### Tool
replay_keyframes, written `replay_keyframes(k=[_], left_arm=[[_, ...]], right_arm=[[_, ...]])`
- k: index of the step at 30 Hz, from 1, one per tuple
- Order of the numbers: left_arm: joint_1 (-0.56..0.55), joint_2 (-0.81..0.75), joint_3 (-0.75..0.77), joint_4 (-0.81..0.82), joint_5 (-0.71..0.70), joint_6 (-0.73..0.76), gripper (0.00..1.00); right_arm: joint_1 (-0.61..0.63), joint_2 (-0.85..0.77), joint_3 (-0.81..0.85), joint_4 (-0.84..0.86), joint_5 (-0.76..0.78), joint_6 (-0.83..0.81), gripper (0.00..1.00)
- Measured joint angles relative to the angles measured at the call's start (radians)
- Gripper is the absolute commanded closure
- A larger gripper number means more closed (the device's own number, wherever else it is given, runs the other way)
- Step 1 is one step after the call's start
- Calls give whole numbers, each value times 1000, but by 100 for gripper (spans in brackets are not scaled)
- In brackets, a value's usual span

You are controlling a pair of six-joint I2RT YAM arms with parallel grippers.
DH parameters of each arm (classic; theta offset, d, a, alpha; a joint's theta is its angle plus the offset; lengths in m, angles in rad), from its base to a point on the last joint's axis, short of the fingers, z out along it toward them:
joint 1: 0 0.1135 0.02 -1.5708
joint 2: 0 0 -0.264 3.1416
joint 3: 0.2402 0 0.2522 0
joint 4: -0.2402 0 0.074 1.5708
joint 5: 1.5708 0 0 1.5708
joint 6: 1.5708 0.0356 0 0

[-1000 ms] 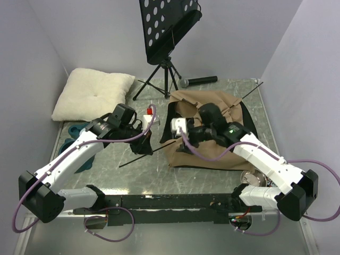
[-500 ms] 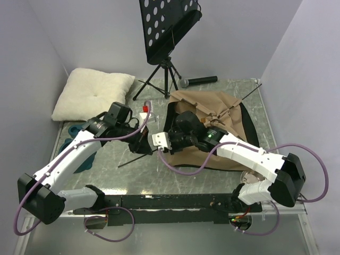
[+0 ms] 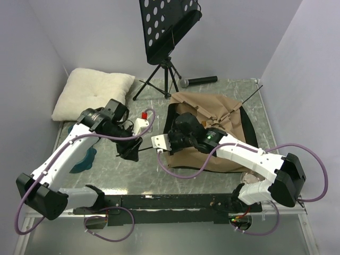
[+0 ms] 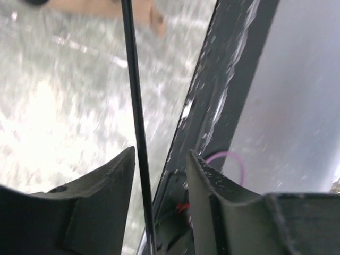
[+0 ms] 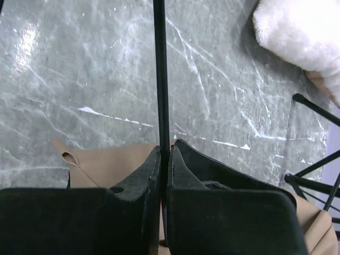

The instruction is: Set up the pet tent

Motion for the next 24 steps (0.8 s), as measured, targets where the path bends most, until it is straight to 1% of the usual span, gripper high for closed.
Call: replay_keyframes(k=[2, 3, 4, 5, 6, 8, 9, 10, 12, 16, 20, 24], left_arm=[[2, -19, 0, -27, -41, 25, 68], [2, -34, 0, -37, -65, 40, 75], [3, -49, 0, -45, -84, 48, 84], [4, -66, -2, -48, -100, 54, 99], [5, -88, -6, -53, -118, 68, 99], [7, -117, -13, -48, -138, 70, 99], [8, -126, -16, -47, -140, 68, 99], [8, -129, -17, -47, -139, 64, 99], [8, -127, -19, -47, -129, 44, 99], [14, -122, -19, -29, -97, -14, 99], [18, -120, -19, 8, -65, -76, 99], [18, -98, -19, 27, -27, -125, 99]], right_arm=[[0, -3, -11, 0, 9, -6, 100], [0, -5, -15, 0, 11, -8, 100], [0, -5, -18, -1, 14, -11, 100], [0, -5, -19, -1, 14, -12, 100], [0, -5, -18, 0, 13, -14, 94], [1, -6, -18, 1, 4, -14, 79], [2, -6, -17, 3, 0, -12, 65], [2, -6, -14, 3, -2, -6, 56], [2, -6, -5, -2, 7, 11, 54], [11, 8, 57, -28, 18, 51, 54], [68, 27, 121, -38, 18, 78, 55], [124, 47, 142, -21, 17, 80, 57]])
